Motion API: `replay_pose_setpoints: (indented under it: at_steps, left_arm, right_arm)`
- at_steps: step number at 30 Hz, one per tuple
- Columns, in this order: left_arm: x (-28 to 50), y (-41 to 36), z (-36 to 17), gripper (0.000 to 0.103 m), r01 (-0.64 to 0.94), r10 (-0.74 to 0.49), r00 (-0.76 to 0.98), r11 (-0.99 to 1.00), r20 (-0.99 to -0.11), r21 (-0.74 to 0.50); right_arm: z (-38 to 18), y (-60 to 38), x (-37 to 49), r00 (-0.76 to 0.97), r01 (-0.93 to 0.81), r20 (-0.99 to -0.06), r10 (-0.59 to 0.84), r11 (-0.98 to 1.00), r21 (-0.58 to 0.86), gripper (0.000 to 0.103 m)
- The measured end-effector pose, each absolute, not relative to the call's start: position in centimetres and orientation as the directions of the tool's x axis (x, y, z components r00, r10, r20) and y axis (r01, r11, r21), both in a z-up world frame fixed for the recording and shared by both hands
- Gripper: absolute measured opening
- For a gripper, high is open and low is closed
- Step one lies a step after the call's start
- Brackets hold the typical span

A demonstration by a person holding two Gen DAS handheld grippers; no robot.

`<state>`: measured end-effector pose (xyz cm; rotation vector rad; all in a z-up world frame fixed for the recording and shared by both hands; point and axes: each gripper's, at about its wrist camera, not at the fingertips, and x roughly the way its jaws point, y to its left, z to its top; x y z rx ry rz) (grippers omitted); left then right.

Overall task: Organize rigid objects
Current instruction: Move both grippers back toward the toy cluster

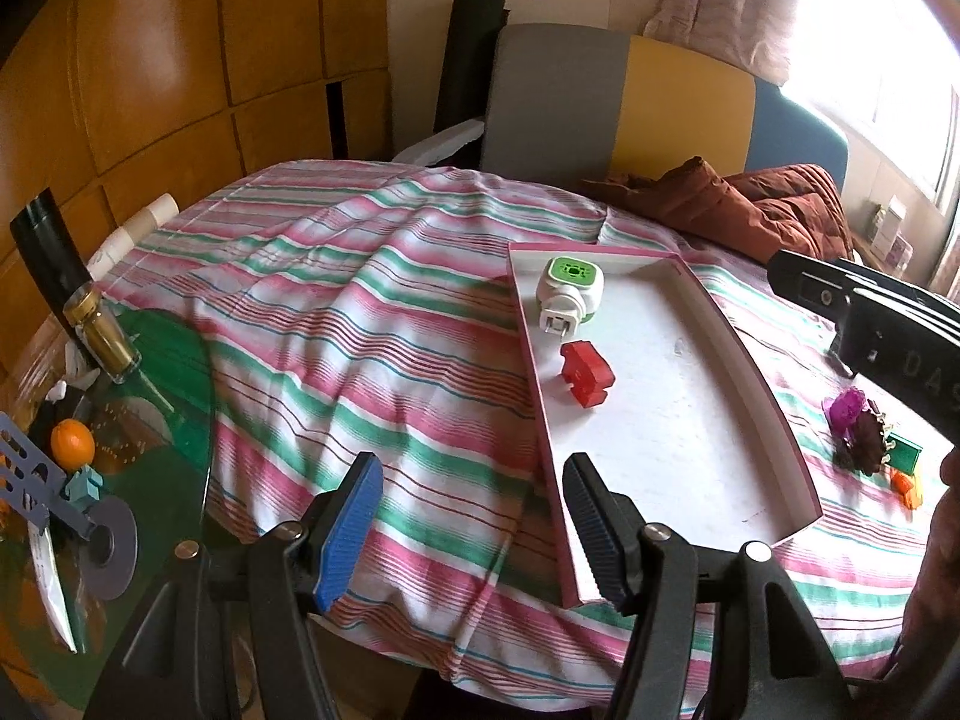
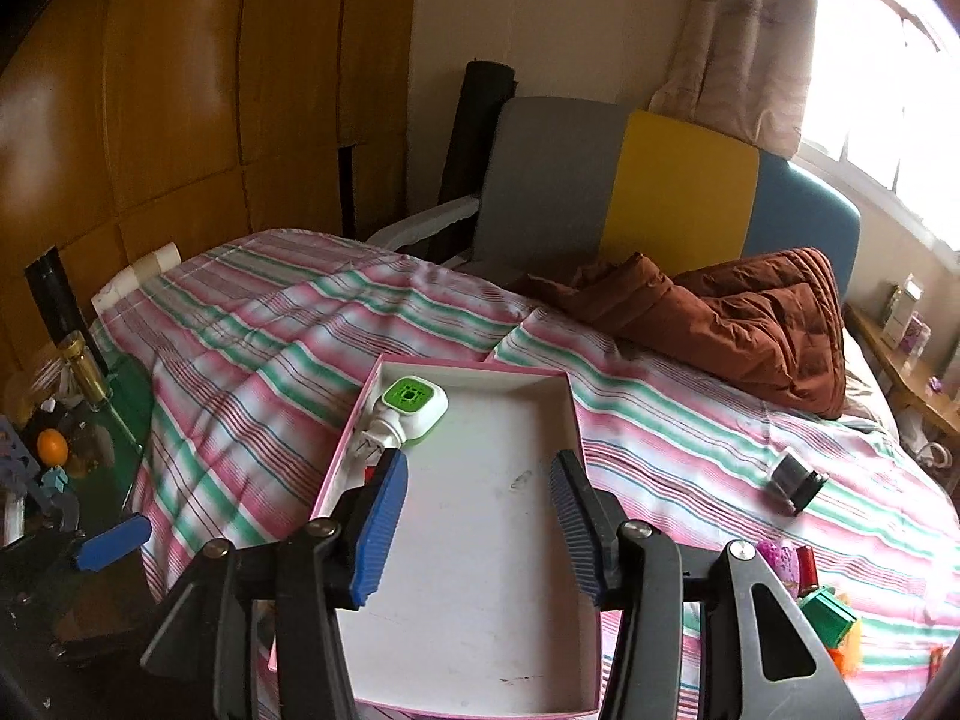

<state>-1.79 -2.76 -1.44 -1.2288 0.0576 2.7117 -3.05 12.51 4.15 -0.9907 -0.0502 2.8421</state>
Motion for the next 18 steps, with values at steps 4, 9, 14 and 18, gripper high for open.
replay_pose_setpoints:
  at_steps: [4, 9, 14, 18]
  left_arm:
    - [-1.7, -2.3, -1.4, 0.063, -0.177, 0.132, -0.648, -0.984, -0.75, -0.021]
    - [-1.5, -1.4, -1.3, 0.063, -0.195, 0.135, -0.645, -0.981, -0.752, -0.01]
    - [-1.2, -0.3, -1.1, 0.063, -0.224, 0.144, -0.642, -0.975, -0.753, 0.004]
    - [-1.0, 0.8, -1.0, 0.063, -0.248, 0.153, -0.638, -0.969, -0.755, 0.013]
  right_arm:
    - [4.1, 13.3, -2.6, -0.775, -0.131, -0.615, 0.145, -0.989, -0.068, 0.051]
    - [4.0, 14.2, -2.1, -0.773, -0.147, -0.615, 0.155, -0.987, -0.064, 0.052]
    - [3.7, 15.5, -1.5, -0.769, -0.171, -0.616, 0.171, -0.983, -0.061, 0.054]
    - [3.5, 16.7, -0.9, -0.764, -0.193, -0.618, 0.186, -0.98, -0.056, 0.054]
